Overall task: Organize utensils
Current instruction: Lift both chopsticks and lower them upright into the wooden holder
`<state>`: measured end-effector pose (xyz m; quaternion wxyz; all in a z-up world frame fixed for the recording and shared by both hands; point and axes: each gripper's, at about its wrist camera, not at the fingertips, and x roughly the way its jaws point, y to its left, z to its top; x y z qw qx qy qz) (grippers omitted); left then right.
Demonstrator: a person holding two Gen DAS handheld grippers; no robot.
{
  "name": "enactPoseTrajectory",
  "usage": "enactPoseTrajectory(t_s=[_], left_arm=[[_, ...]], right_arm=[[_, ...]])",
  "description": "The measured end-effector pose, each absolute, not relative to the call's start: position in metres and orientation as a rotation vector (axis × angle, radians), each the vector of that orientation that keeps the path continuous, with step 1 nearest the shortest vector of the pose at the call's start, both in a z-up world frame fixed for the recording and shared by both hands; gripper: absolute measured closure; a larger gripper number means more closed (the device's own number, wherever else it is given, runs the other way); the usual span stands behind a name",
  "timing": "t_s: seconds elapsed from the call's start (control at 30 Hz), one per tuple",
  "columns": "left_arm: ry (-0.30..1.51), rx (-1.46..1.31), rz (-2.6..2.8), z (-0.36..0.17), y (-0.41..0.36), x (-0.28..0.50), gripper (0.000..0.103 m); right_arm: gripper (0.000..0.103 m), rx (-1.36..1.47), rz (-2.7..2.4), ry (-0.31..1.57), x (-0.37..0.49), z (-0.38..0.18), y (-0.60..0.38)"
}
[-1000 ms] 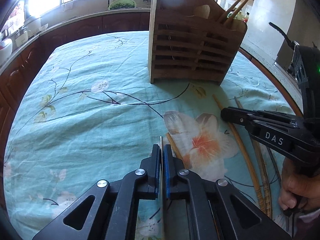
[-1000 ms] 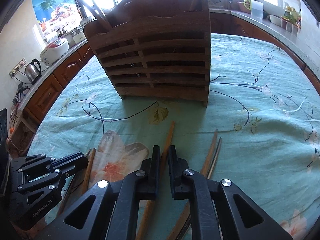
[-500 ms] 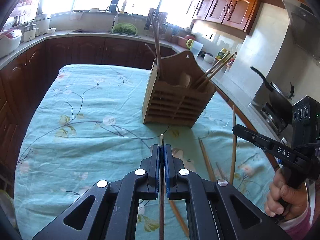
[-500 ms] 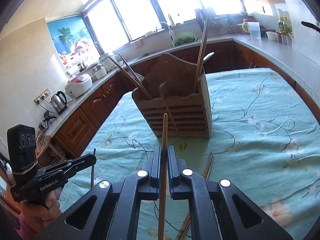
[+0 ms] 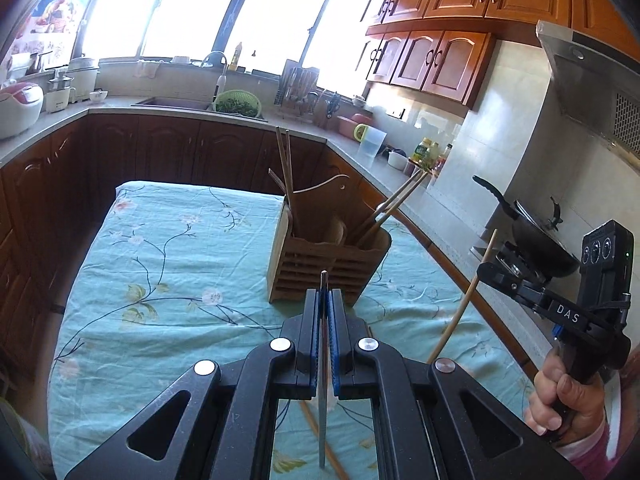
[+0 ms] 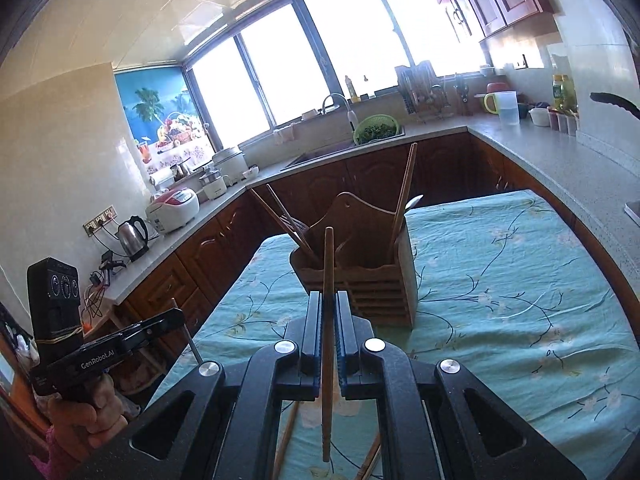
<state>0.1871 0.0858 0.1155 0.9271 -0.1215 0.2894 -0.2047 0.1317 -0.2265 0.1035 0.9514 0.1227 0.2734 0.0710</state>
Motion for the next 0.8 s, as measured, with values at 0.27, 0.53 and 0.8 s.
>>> enactPoseTrajectory(t_s=[0.27, 0.53, 0.8], left_arm=[[0.559, -0.256, -0.415, 0.119, 0.086, 0.200, 0.101], [0.508, -0.257, -0.417, 0.131, 0.087, 0.217, 0.101], [0.399, -0.253, -0.405, 0.160, 0.086, 0.245, 0.101]], right_arm=[[0.097, 0.249, 0.142, 0.530, 0.139, 0.111, -0.228], [0.097, 0.254, 0.118, 0.476, 0.150, 0.127, -0.238], [0.097, 0.261, 0.071, 0.380, 0.179, 0.156, -0.252]])
